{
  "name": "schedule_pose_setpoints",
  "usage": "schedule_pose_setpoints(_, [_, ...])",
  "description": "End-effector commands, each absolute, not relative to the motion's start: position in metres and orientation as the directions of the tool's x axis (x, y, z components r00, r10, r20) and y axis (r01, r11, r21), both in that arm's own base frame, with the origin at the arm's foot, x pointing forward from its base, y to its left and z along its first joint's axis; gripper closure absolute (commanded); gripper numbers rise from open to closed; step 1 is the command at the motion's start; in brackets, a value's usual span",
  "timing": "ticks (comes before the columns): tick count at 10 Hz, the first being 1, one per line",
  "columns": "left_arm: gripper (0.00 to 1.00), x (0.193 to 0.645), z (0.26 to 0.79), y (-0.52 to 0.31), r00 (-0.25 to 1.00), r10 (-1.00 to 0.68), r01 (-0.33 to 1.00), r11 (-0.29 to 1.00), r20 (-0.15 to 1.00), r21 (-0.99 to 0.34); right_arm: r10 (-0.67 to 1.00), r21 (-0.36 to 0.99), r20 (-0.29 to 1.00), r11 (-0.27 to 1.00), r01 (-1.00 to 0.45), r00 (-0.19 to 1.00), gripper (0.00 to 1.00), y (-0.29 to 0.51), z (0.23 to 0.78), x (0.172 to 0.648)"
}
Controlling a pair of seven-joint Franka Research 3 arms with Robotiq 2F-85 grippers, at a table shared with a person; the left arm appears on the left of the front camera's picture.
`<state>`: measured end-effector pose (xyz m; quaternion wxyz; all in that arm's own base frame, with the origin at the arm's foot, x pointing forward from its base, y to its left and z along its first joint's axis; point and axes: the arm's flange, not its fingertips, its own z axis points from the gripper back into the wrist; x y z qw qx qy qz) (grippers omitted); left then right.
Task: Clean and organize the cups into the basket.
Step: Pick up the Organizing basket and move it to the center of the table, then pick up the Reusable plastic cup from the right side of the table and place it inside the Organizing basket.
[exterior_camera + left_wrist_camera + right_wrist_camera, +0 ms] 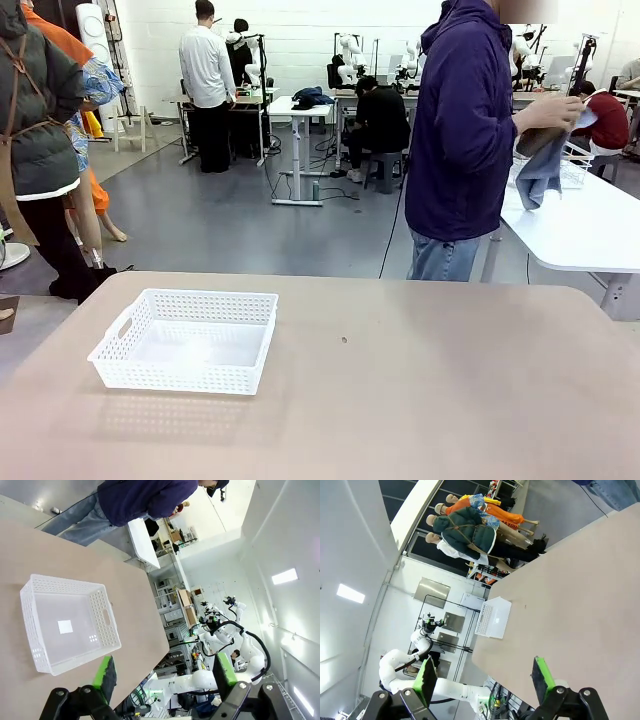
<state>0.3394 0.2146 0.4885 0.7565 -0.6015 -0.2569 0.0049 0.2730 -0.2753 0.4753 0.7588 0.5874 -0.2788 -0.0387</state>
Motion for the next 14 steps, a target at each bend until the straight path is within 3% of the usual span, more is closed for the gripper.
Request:
schedule_pose_setpoints(1, [0.00,0.3383,0.4893,0.2161,0.865,0.320,0.306,0.272,0.386,-0.912,-0.377,0.912,0.373,0.319,-0.260,0.848,0.00,-0.2777,0.4726,0.2706])
schedule_pose_setpoints(14, [0.00,0.3383,0.4893,0.2161,0.865,0.320,0.306,0.272,0.386,-0.912,-0.377,0.912,0.373,0.319,-0.260,0.848,0.00,-0.2777,0.4726,0.2706])
